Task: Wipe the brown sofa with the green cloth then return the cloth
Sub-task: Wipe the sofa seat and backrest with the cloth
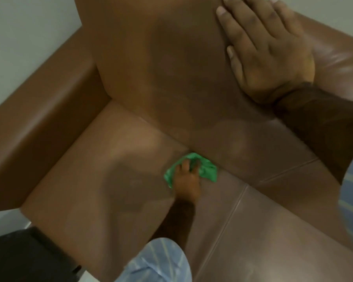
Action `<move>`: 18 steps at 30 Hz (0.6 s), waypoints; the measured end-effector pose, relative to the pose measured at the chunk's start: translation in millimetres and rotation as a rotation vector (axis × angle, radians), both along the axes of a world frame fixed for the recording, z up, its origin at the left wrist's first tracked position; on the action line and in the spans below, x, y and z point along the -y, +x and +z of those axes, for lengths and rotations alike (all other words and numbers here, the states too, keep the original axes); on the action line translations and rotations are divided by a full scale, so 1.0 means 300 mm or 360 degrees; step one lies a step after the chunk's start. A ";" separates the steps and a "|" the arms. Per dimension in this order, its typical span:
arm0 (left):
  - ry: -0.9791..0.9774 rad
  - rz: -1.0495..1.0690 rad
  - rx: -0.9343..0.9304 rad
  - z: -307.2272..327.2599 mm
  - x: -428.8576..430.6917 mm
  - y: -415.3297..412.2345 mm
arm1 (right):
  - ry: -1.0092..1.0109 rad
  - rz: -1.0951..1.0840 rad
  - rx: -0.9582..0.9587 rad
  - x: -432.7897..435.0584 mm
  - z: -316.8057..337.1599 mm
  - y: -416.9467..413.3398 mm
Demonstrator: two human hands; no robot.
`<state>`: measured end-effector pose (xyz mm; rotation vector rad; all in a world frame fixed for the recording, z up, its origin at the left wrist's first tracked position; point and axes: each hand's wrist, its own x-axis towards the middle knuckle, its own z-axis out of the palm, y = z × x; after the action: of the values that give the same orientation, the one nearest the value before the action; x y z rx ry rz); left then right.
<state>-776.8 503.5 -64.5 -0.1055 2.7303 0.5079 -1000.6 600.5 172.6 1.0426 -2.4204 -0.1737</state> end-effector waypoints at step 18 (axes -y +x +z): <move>0.0104 0.1851 -0.0268 -0.026 0.535 -0.210 | -0.0007 0.0009 -0.0070 0.004 -0.010 -0.020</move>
<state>-839.9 343.1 -72.3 -1.7271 2.5279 0.8973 -1006.8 599.2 169.7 1.0332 -2.3771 -0.1870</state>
